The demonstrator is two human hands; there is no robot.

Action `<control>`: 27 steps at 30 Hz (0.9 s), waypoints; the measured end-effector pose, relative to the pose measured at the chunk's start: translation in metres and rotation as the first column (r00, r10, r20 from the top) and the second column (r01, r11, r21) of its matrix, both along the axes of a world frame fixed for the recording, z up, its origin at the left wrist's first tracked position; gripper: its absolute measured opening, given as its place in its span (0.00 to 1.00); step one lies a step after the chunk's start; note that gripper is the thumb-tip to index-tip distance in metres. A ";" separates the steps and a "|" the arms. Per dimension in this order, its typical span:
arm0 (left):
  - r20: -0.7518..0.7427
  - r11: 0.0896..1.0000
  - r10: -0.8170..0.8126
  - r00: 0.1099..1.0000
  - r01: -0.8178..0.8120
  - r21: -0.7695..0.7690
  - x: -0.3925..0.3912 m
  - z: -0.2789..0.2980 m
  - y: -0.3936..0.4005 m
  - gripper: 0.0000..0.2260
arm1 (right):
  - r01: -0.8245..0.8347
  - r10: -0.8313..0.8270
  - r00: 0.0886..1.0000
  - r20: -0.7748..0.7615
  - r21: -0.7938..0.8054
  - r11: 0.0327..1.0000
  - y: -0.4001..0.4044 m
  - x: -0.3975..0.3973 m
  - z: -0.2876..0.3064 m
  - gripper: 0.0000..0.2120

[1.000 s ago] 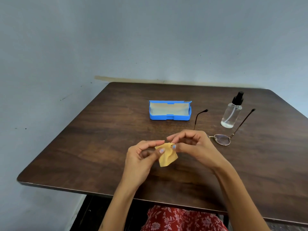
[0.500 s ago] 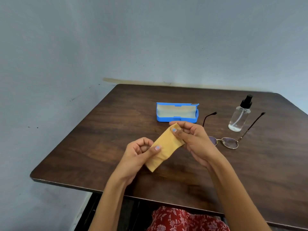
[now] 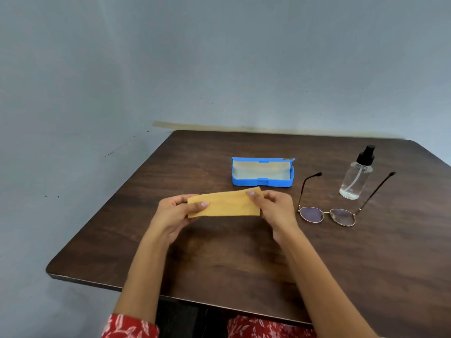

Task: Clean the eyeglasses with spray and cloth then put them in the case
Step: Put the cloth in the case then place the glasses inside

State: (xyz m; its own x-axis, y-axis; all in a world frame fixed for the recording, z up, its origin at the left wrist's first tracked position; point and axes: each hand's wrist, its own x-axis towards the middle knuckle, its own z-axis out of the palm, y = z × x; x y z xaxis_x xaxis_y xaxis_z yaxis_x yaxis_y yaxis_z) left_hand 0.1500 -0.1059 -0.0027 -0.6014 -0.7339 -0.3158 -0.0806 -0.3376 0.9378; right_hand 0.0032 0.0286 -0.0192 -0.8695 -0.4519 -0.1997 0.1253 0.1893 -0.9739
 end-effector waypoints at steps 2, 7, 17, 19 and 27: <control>-0.040 0.998 0.053 0.998 -0.051 0.044 -0.020 -0.001 0.000 0.08 | 0.172 -0.175 0.964 -0.202 -0.032 0.985 -0.013 0.000 -0.005 0.12; -0.070 0.980 0.198 0.978 -0.196 0.038 -0.078 -0.005 -0.007 0.07 | 0.414 -0.439 0.823 -0.360 -0.148 0.898 -0.040 -0.015 -0.017 0.11; 0.131 0.882 0.309 0.942 -0.232 -0.411 -0.138 -0.016 -0.009 0.14 | 0.568 -0.549 0.755 -0.359 -0.059 0.821 -0.053 -0.067 -0.022 0.11; 0.122 0.862 0.313 0.942 -0.228 -0.452 -0.143 -0.018 -0.010 0.13 | 0.548 -0.528 0.767 -0.364 -0.056 0.834 -0.053 -0.074 -0.023 0.11; 0.020 0.798 0.297 0.955 -0.236 -0.554 -0.142 -0.030 -0.008 0.05 | 0.501 -0.473 0.808 -0.352 -0.013 0.865 -0.046 -0.088 -0.026 0.12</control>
State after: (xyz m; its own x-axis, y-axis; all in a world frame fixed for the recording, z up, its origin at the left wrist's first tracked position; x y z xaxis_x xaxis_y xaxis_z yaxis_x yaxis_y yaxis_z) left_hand 0.0082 -0.1143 -0.0326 -0.3437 -0.9297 0.1320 -0.1662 0.1985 0.9659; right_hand -0.0851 -0.0178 -0.0452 -0.9907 0.0537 0.1247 -0.1062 0.2661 -0.9581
